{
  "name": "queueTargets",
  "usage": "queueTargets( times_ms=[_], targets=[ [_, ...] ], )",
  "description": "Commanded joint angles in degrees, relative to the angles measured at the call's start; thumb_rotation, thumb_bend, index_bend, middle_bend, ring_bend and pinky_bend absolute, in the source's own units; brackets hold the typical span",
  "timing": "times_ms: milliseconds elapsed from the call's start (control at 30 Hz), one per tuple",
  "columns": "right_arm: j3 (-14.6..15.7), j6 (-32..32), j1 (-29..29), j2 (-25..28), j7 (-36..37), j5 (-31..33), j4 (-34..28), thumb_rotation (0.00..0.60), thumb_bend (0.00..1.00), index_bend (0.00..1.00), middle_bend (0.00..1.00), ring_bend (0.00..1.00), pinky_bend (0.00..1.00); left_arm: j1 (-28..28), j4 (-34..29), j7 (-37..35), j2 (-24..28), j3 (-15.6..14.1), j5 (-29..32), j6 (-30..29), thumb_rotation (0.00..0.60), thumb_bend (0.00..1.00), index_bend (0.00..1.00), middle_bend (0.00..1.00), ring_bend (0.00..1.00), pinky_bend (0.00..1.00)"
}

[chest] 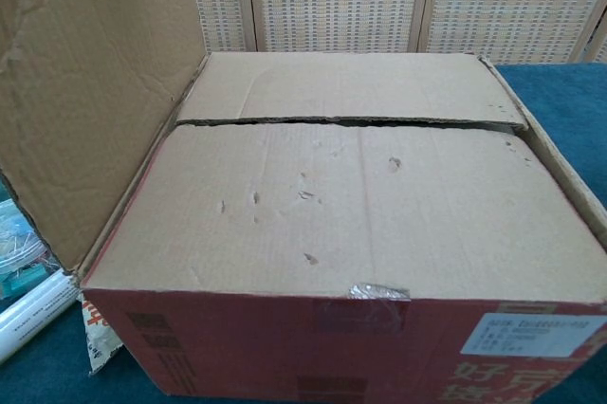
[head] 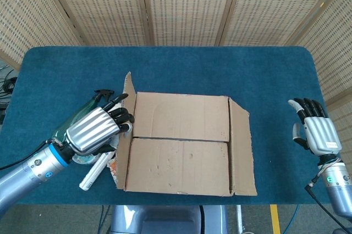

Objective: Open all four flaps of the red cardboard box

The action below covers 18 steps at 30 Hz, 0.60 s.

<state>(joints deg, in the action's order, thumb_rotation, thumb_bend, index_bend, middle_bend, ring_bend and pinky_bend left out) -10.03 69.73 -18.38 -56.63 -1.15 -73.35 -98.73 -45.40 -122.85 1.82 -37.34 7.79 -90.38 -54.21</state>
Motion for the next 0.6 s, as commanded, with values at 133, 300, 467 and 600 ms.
queueTargets(
  times_ms=[133,300,467,600],
  targets=[
    [-0.08,-0.27,-0.41,-0.23,-0.82,0.08,-0.56,0.6,0.77,0.11,0.1,0.0,0.02,3.67,0.52,-3.25,3.22,-1.51,-4.51,-3.34,0.349,1.0,0.54,0.35,0.28,0.0],
    [-0.11,-0.49,-0.69,-0.53,-1.37,0.27,-0.82,0.6,0.77,0.11,0.1,0.0,0.02,6.12,1.17,-4.69,5.06,-2.74,-7.33,-4.87,0.347,1.0,0.54,0.35,0.28,0.0],
    [-0.12,-0.23,-0.7,-0.68,-1.58,0.15,-1.11,0.6,0.77,0.11,0.1,0.0,0.02,8.11,2.11,-5.15,6.07,-4.12,-8.38,-5.12,0.349,0.98,0.54,0.35,0.28,0.0],
    [-0.1,-0.01,-0.59,-0.76,-1.64,0.23,-1.25,0.6,0.76,0.11,0.1,0.0,0.02,9.77,3.38,-5.87,6.12,-5.16,-8.68,-5.4,0.348,0.98,0.54,0.35,0.28,0.0]
  ],
)
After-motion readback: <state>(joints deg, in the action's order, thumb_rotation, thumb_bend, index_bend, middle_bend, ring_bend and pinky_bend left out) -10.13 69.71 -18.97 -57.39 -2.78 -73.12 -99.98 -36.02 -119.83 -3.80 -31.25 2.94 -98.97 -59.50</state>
